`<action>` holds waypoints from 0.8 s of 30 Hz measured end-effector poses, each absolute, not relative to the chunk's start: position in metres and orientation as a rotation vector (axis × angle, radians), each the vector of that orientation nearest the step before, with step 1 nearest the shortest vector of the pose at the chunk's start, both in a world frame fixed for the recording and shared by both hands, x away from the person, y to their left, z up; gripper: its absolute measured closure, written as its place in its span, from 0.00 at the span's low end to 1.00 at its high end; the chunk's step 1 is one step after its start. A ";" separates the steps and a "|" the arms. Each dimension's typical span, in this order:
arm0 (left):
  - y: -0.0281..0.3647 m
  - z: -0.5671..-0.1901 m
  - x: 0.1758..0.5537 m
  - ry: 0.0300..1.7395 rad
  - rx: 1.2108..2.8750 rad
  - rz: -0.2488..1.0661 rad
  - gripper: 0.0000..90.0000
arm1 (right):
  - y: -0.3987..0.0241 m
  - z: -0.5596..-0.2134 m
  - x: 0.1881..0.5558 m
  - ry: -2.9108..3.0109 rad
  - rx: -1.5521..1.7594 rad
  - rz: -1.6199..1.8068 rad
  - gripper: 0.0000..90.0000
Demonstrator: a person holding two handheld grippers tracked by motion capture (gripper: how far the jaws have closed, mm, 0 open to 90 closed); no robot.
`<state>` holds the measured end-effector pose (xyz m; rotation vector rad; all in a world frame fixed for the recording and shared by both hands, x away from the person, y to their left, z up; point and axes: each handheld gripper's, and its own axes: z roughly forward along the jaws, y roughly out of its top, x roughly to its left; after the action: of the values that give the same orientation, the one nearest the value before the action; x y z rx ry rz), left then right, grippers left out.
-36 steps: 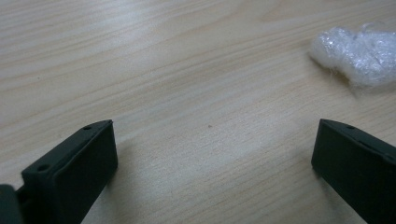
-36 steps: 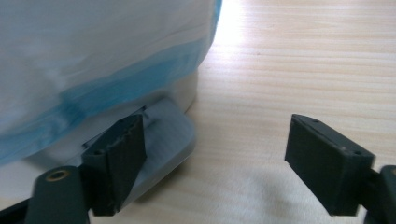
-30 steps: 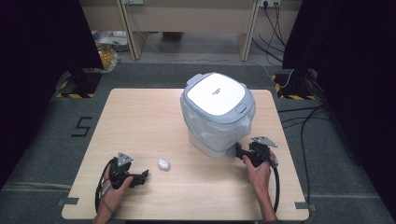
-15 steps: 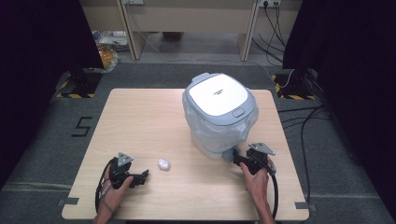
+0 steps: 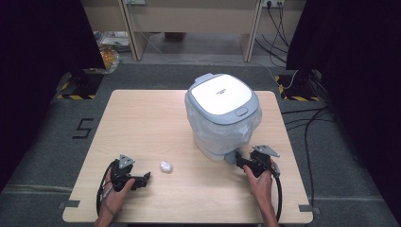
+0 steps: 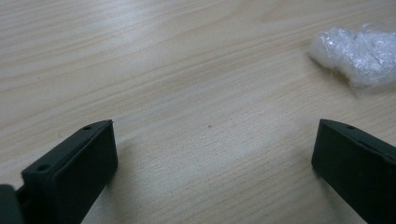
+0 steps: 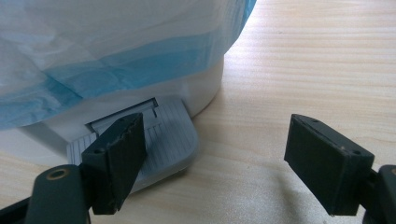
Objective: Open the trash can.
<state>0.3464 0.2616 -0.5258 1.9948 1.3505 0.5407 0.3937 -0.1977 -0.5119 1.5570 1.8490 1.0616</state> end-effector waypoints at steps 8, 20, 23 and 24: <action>0.262 -0.526 0.346 1.351 1.995 0.541 0.00 | -0.197 -0.513 0.394 1.859 1.569 1.057 0.23; 0.262 -0.526 0.346 1.352 1.994 0.539 0.00 | -0.191 -0.516 0.394 1.900 1.565 0.989 0.23; 0.262 -0.526 0.346 1.352 1.994 0.539 0.00 | -0.191 -0.516 0.394 1.907 1.581 0.998 0.23; 0.262 -0.526 0.346 1.352 1.995 0.539 0.00 | -0.192 -0.516 0.394 1.908 1.585 1.001 0.23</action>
<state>0.3463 0.2615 -0.5257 1.9946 1.3518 0.5392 0.3944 -0.1915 -0.5163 1.5848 1.9084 1.0013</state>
